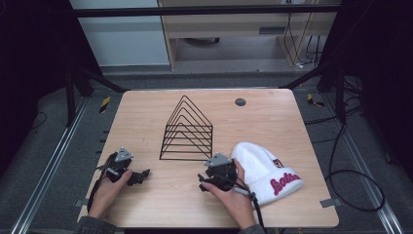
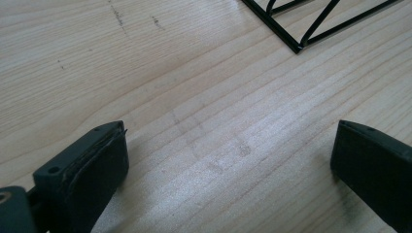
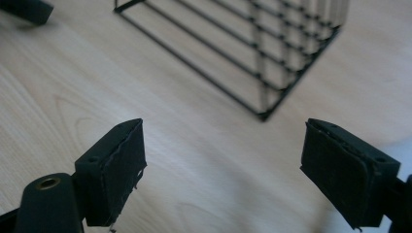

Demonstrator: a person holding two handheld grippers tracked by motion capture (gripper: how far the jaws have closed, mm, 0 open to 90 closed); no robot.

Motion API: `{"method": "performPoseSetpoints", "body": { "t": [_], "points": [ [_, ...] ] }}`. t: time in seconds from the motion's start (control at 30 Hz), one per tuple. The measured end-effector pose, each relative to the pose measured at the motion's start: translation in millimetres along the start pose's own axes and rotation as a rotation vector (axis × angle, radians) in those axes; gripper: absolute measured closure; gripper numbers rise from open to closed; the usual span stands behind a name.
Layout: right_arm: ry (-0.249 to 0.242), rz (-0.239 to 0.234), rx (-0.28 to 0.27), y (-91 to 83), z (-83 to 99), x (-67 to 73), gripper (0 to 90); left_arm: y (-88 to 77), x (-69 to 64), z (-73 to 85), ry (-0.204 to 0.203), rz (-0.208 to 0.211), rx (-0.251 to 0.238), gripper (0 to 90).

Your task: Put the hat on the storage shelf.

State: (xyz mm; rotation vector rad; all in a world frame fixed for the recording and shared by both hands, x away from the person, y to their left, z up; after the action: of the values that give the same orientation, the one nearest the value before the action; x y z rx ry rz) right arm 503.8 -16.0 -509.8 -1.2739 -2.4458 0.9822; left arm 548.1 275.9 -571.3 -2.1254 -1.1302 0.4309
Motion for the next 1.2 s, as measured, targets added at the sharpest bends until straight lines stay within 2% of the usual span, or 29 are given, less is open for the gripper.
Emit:
{"method": "performPoseSetpoints", "body": {
  "t": [0.1, 0.23, 0.4, 0.47, 0.53, 0.6, 0.7, 0.8, 0.9, 1.03, 1.2],
  "points": [
    [-0.019, 0.029, 0.003, -17.3, -8.3, -28.3, 16.3, 0.0, 0.0, 0.0, 0.0, 0.0, 0.0, 0.0],
    [-0.037, 0.051, 0.069, -22.0, -11.5, -59.0, 20.3, 0.0, 0.0, 0.0, 0.0, 0.0, 0.0, 0.0],
    [-0.042, 0.057, 0.115, -13.6, -16.0, -94.6, 25.6, 0.0, 0.0, 0.0, 0.0, 0.0, 0.0, 0.0],
    [-0.026, 0.044, 0.145, -7.2, -15.5, -104.8, 24.8, 0.0, 0.0, 0.0, 0.0, 0.0, 0.0, 0.0],
    [-0.036, 0.069, 0.172, 0.5, -16.1, -118.4, 24.5, 0.0, 0.0, 0.0, 0.0, 0.0, 0.0, 0.0],
    [-0.038, 0.062, 0.198, 6.0, -15.4, -125.7, 24.4, 0.0, 0.0, 0.0, 0.0, 0.0, 0.0, 0.0],
    [-0.008, 0.063, 0.23, 13.1, -12.0, -137.3, 25.8, 0.0, 0.0, 0.0, 0.0, 0.0, 0.0, 0.0],
    [-0.003, 0.066, 0.266, 20.7, -4.7, -145.4, 29.5, 0.0, 0.0, 0.0, 0.0, 0.0, 0.0, 0.0],
    [0.025, 0.046, 0.3, 28.7, 4.4, -153.6, 32.4, 0.0, 0.0, 0.0, 0.0, 0.0, 0.0, 0.0],
    [0.057, 0.021, 0.329, 36.5, 13.2, -157.6, 32.6, 0.0, 0.0, 0.0, 0.0, 0.0, 0.0, 0.0],
    [0.075, 0.018, 0.373, 46.6, 23.8, -159.0, 33.0, 0.0, 0.0, 0.0, 0.0, 0.0, 0.0, 0.0]
  ]
}}
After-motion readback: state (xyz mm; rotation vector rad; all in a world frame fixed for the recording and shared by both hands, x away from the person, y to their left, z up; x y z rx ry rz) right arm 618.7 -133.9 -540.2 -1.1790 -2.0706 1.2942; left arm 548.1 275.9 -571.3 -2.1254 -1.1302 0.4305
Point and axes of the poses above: each handheld gripper's, and its own axes: y roughly forward along the jaws, z roughly out of its underside, x roughly to its left, the point moved 9 cm from there along y, roughly forward along the jaws
